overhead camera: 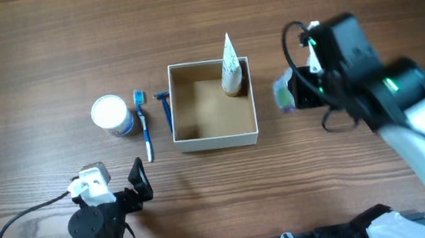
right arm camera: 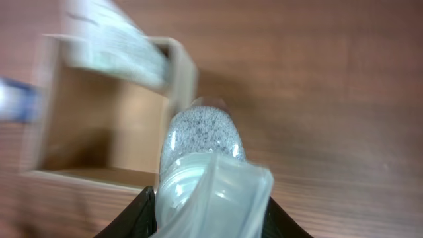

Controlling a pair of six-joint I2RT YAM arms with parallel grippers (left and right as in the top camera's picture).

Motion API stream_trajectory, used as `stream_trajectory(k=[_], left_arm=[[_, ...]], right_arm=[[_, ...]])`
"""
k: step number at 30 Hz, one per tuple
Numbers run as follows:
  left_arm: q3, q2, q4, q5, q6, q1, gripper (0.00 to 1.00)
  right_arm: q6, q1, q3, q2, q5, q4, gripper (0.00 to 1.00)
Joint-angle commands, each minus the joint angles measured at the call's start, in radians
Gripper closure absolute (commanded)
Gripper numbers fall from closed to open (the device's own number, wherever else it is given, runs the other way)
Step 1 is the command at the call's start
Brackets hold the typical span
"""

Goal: Pack container
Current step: 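Lift the soap bottle into the box and open the right gripper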

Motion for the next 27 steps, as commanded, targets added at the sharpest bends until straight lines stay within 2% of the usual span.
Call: stream_trajectory(k=[1,5,11,21,27], left_arm=[[-0.002,-0.007,0.003,0.001,-0.005,-0.005,0.00],[-0.002,-0.007,0.003,0.001,-0.005,-0.005,0.00],[-0.002,-0.007,0.003,0.001,-0.005,-0.005,0.00],[-0.002,-0.007,0.003,0.001,-0.005,-0.005,0.00],[-0.002,-0.007,0.003,0.001,-0.005,-0.005,0.00]], right_arm=[[0.011,0.066,0.033,-0.089,-0.043,0.050,0.91],[0.036,0.142,0.032,-0.077,-0.068,0.105,0.90],[0.050,0.213,0.031,0.069,-0.107,0.170,0.91],[0.065,0.219,0.031,0.319,-0.029,0.256,0.93],[0.094,0.219,0.031,0.378,0.006,0.248,0.92]])
